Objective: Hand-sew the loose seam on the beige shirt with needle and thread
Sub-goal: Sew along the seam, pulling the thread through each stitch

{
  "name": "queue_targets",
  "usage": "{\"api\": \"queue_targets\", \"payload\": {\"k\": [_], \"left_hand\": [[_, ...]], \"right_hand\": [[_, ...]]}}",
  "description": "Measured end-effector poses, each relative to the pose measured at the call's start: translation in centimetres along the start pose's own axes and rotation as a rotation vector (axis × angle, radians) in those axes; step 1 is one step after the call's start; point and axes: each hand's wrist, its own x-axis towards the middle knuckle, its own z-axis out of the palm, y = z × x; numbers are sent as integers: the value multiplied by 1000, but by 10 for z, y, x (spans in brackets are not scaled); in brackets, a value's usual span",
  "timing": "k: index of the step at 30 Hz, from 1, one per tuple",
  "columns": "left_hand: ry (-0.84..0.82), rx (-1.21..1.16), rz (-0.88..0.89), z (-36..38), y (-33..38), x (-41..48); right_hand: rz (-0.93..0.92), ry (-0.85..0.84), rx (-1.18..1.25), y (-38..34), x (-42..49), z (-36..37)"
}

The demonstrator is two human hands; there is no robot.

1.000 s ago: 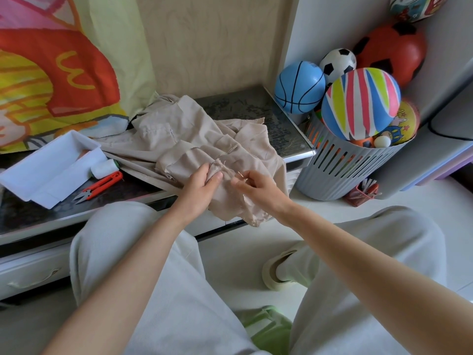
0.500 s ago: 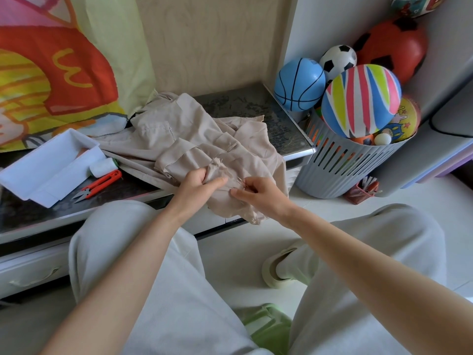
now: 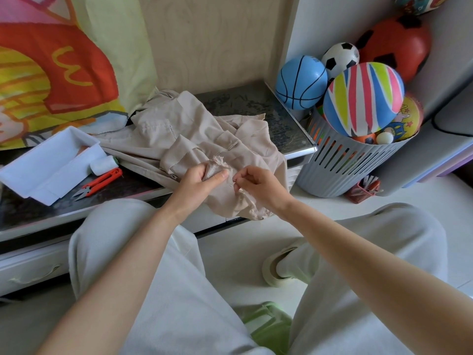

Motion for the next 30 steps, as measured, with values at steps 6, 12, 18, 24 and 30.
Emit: {"api": "queue_targets", "payload": {"k": [6,12,18,24,30], "left_hand": [[25,-31,49,0,2,0],[32,-60,41,2,5,-1],[24,-96,5,1,6,-2],[19,-116,6,2,6,-1],[-56,-160,-9,1,4,0]], "right_hand": [[4,-34,45,-1,-3,-1],[-19,-72,90,-5,-5,1],[15,-56,78,-4,-4,2],[2,-71,86,-9,-9,3],[8,-132,178,-5,-6,7]]}}
